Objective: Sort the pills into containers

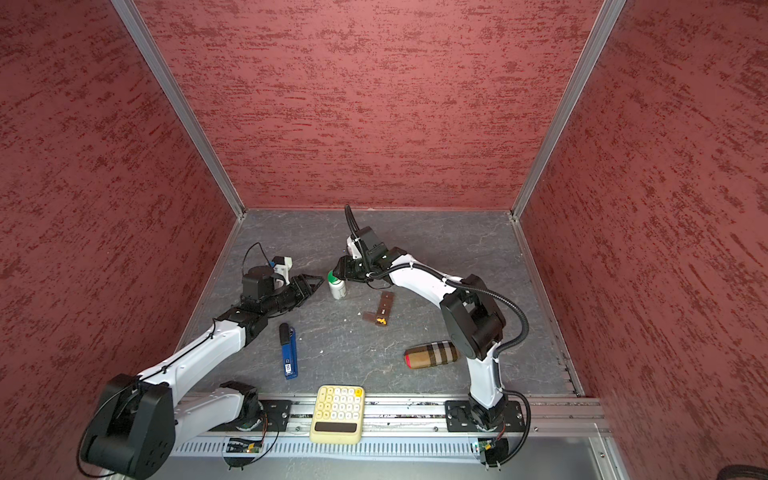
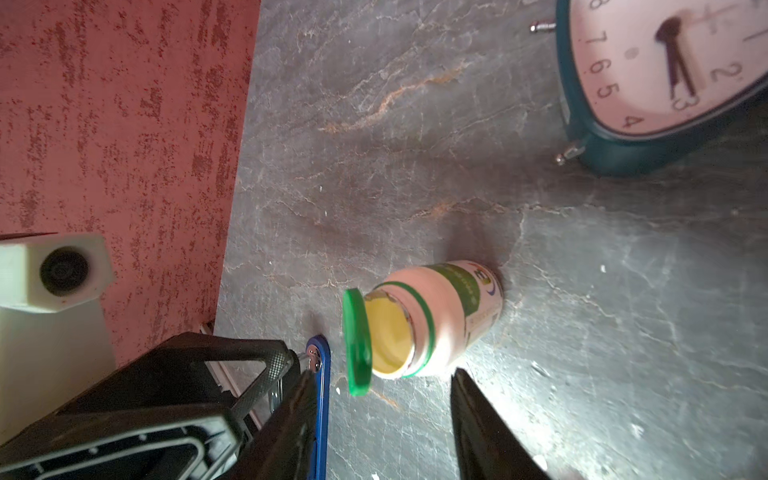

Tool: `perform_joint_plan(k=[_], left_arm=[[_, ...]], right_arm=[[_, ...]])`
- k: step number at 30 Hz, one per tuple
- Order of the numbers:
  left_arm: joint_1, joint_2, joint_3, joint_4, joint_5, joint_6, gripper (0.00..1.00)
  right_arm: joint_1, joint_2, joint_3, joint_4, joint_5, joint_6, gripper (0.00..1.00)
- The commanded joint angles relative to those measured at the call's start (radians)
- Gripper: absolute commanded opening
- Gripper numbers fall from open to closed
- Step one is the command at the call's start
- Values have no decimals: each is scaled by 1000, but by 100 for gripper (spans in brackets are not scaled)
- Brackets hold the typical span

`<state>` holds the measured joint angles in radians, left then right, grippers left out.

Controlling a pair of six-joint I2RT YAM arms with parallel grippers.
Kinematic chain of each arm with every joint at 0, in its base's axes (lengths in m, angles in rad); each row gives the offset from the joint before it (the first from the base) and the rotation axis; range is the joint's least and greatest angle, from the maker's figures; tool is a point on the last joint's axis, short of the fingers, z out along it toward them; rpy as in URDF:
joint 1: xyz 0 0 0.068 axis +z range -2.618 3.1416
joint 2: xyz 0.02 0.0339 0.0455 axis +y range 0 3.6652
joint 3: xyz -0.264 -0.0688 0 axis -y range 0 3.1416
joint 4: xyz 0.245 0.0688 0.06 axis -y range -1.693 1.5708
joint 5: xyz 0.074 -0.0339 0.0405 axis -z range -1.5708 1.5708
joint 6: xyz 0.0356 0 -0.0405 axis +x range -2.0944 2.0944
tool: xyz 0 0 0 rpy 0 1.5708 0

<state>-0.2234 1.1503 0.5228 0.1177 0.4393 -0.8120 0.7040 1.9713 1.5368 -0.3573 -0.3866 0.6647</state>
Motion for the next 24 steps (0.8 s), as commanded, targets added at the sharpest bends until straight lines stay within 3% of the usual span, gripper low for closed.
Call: perform_joint_plan(k=[1, 13, 18, 24], left_arm=[[7, 28, 3, 90, 21, -29, 51], [-1, 133, 25, 136, 32, -20, 44], [-15, 157, 38, 131, 27, -6, 43], [-17, 173, 45, 122, 24, 1, 43]], right_arm=[[-8, 27, 47, -27, -28, -6, 50], [-16, 51, 62, -22, -54, 4, 42], [-18, 59, 79, -25, -60, 7, 49], [-19, 71, 107, -52, -54, -4, 46]])
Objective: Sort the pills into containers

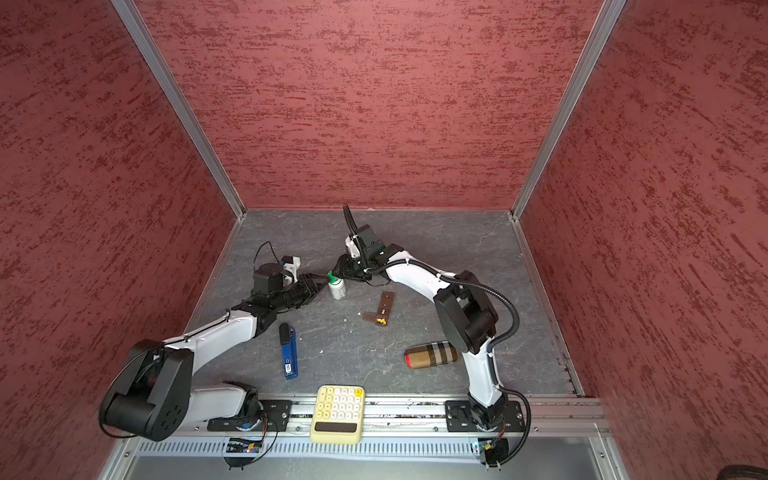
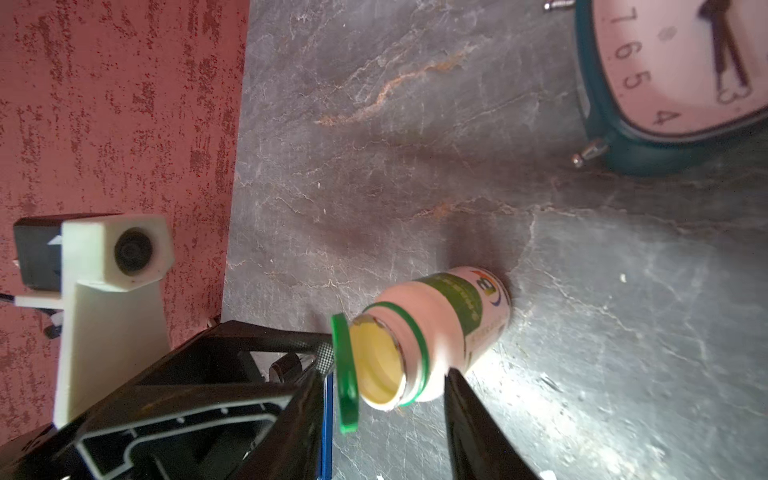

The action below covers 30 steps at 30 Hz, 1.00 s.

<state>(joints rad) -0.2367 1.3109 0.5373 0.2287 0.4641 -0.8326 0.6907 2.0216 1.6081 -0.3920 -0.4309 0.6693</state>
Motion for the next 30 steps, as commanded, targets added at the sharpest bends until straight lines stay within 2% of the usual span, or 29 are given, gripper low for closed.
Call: perform_joint_plan(k=[1, 12, 17, 30], left_arm=[[-6, 16, 33, 10, -3, 23, 43], [-10, 59, 62, 9, -4, 34, 42], [-19, 76, 65, 14, -5, 35, 38], [-36, 97, 70, 9, -18, 49, 31]], right_arm=[[-8, 25, 38, -20, -11, -11, 44], [-11, 57, 50, -43, -24, -20, 39], [-11, 66, 48, -41, -40, -20, 34], [-11, 69, 29, -34, -57, -19, 28]])
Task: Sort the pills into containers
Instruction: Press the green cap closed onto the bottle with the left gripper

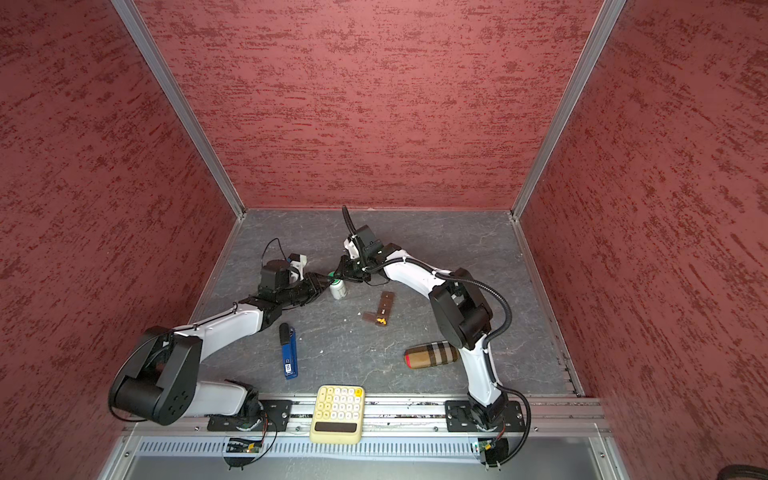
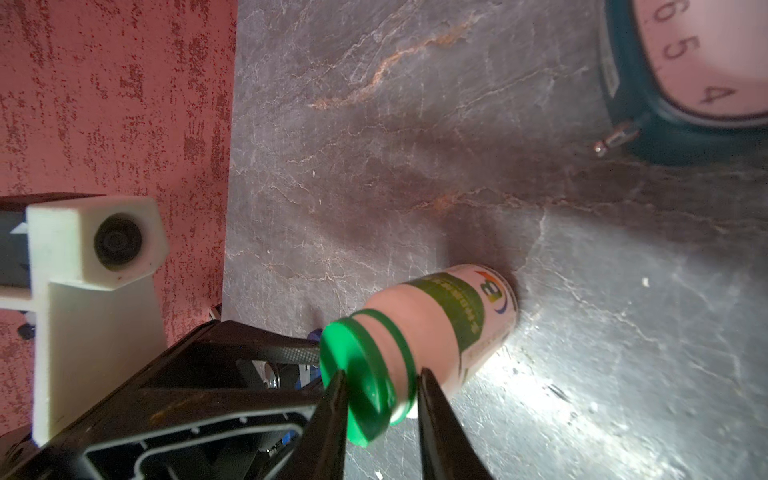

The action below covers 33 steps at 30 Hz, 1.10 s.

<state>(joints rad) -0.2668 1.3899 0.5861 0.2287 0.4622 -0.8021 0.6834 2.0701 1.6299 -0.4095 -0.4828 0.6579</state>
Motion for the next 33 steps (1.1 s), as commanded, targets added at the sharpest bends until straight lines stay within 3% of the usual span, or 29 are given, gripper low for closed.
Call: perform_joint_plan(k=[1, 33], left_arm=[[-5, 18, 21, 10, -16, 18, 31], [-28, 93, 55, -39, -27, 56, 28]], right_arm=[[-4, 22, 6, -17, -5, -7, 28], [4, 53, -29, -26, -56, -17, 30]])
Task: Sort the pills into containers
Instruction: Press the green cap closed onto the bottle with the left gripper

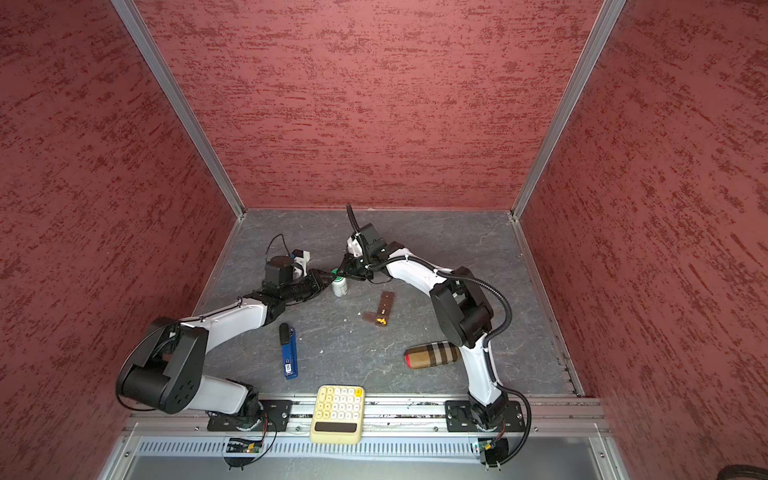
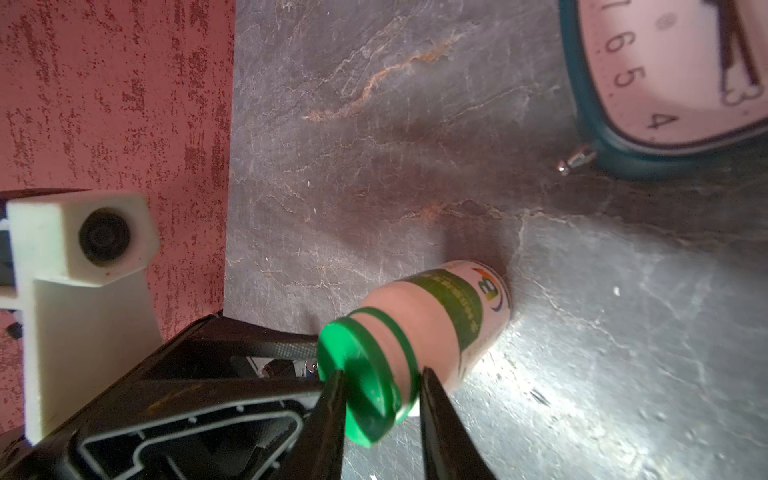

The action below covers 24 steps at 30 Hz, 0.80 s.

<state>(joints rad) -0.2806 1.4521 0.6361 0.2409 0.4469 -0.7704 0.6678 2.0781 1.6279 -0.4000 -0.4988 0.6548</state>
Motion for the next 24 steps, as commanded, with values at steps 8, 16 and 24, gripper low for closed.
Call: perform_joint_plan(k=[8, 16, 24], left_arm=[[-15, 36, 4, -61, -11, 30, 28], [-18, 53, 13, -63, -5, 34, 28], [-20, 76, 19, -70, 6, 40, 28]], right_arm=[[29, 62, -20, -59, -51, -21, 35], [31, 71, -22, -74, -58, -24, 31], [44, 93, -19, -89, -81, -32, 26]])
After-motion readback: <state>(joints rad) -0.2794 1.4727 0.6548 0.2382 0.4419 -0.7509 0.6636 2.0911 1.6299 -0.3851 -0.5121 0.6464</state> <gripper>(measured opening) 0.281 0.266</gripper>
